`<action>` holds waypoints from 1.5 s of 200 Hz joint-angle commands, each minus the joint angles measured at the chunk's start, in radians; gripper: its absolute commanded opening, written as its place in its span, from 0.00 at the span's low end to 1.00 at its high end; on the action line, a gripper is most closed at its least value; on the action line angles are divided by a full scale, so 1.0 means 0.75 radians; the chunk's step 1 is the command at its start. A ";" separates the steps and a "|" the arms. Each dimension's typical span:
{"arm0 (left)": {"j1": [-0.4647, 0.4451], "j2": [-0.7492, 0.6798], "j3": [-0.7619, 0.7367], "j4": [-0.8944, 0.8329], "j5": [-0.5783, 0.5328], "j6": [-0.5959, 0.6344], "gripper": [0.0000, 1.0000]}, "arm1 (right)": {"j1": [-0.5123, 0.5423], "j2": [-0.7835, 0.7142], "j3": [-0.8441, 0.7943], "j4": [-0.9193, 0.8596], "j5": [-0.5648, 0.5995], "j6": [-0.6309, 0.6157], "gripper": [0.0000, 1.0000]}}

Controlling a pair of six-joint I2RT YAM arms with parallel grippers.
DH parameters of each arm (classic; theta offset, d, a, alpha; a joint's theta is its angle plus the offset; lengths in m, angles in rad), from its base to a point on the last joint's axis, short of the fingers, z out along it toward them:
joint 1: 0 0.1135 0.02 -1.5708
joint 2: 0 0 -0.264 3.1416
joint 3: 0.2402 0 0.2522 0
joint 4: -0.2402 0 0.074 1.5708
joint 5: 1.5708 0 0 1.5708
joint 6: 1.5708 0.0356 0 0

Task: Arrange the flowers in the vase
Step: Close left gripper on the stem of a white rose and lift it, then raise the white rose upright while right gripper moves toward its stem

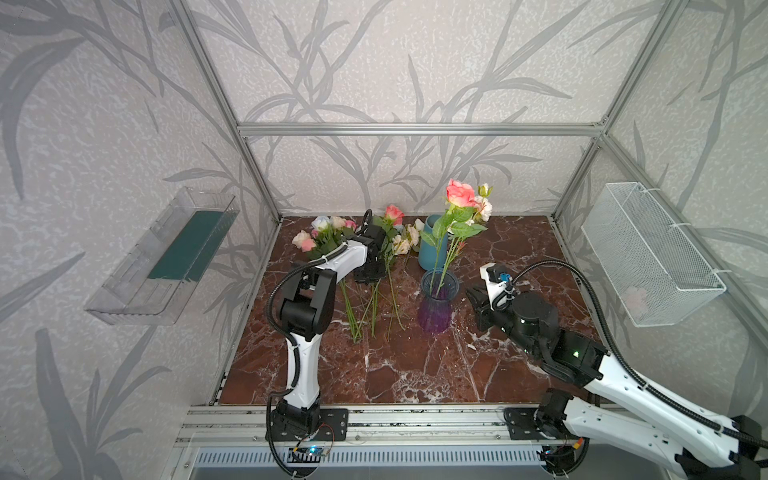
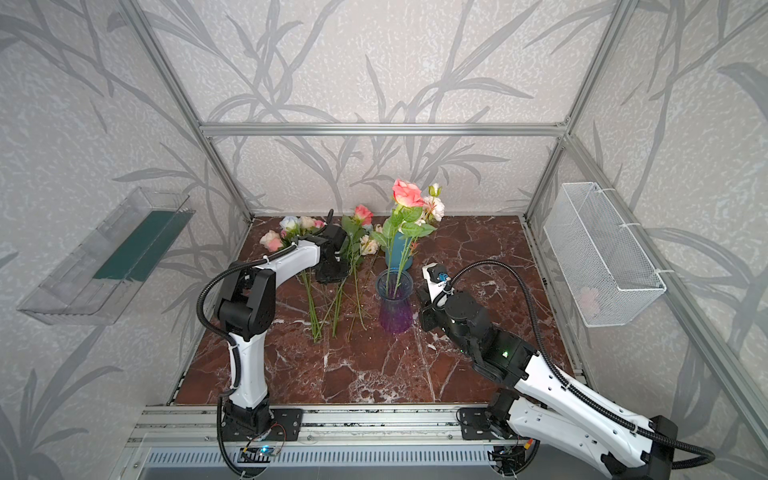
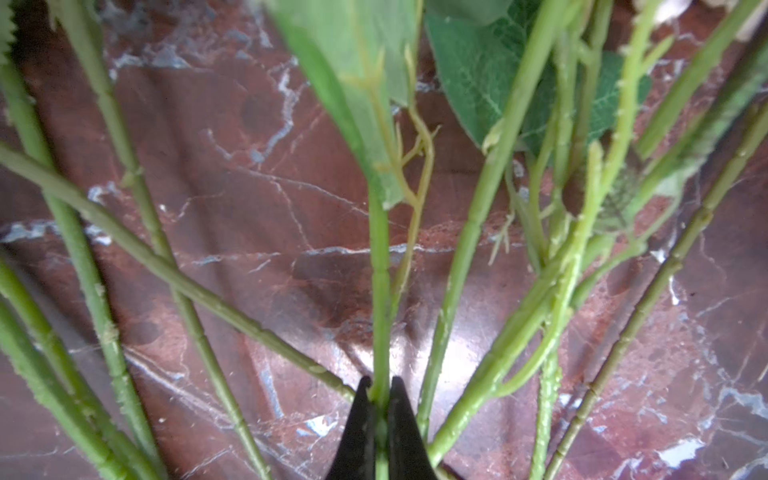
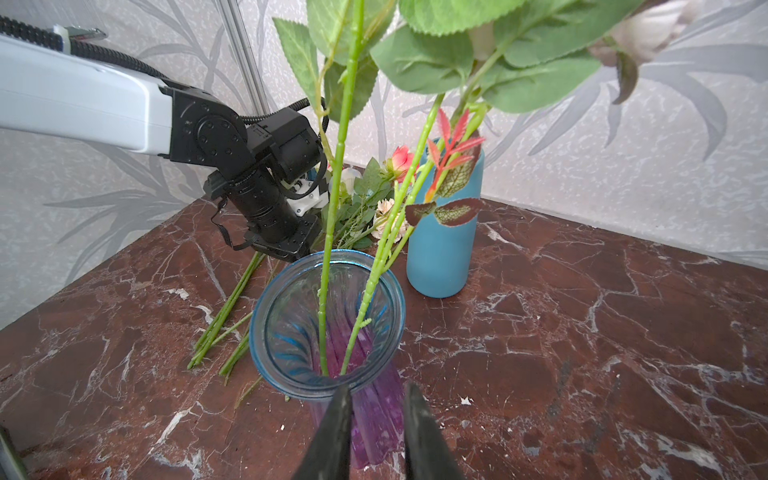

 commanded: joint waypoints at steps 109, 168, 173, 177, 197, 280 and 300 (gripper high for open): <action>0.004 -0.569 -0.194 0.241 0.258 -0.003 0.00 | -0.015 0.048 0.071 -0.030 -0.091 0.064 0.23; -0.013 -1.099 -0.622 0.811 0.374 0.056 0.00 | -0.015 0.114 0.276 -0.153 -0.170 0.080 0.24; -0.022 -1.150 -0.681 0.905 0.378 0.061 0.00 | -0.015 0.122 0.300 -0.160 -0.172 0.082 0.24; -0.026 -1.191 -0.723 0.967 0.385 0.066 0.00 | -0.015 0.128 0.315 -0.165 -0.179 0.079 0.25; -0.074 -1.342 -0.834 1.127 0.403 0.124 0.00 | -0.016 0.159 0.400 -0.174 -0.209 0.082 0.28; -0.298 -1.462 -0.791 1.058 0.516 0.208 0.00 | 0.038 0.377 0.730 -0.074 -0.422 0.169 0.33; -0.308 -1.470 -0.792 1.064 0.521 0.193 0.00 | 0.069 0.449 0.785 -0.058 -0.436 0.187 0.33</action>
